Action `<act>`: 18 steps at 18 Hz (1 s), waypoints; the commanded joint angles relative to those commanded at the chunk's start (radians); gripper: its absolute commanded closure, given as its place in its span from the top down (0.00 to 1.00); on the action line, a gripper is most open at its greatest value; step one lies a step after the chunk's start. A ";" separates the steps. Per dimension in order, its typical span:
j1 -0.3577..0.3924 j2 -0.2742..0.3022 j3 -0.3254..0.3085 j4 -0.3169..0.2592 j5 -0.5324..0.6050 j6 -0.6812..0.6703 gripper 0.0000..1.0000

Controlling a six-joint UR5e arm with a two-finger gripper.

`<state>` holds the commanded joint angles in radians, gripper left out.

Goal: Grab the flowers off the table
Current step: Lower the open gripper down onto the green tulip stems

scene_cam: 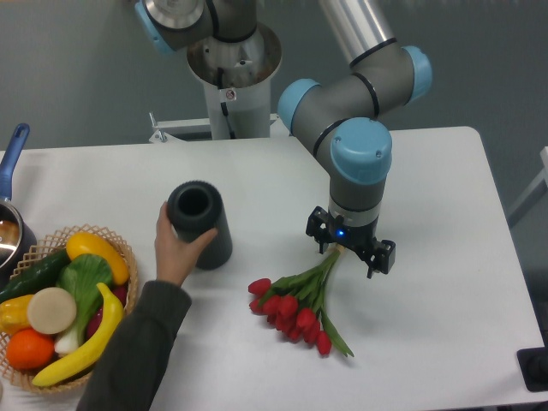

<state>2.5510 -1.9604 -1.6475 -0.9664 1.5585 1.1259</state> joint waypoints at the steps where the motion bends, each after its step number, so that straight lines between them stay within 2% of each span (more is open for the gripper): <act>1: 0.000 0.000 0.000 0.000 0.000 -0.002 1.00; 6: 0.000 0.000 -0.015 0.006 -0.002 -0.008 1.00; 7: 0.000 0.000 -0.032 0.023 -0.002 -0.008 1.00; 10: -0.003 -0.002 -0.096 0.119 0.000 -0.008 1.00; 11: -0.003 -0.003 -0.113 0.129 0.002 -0.008 1.00; 14: -0.006 -0.009 -0.155 0.132 -0.002 0.003 1.00; 18: -0.018 -0.046 -0.156 0.135 -0.003 0.000 1.00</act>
<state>2.5327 -2.0063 -1.8040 -0.8314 1.5555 1.1260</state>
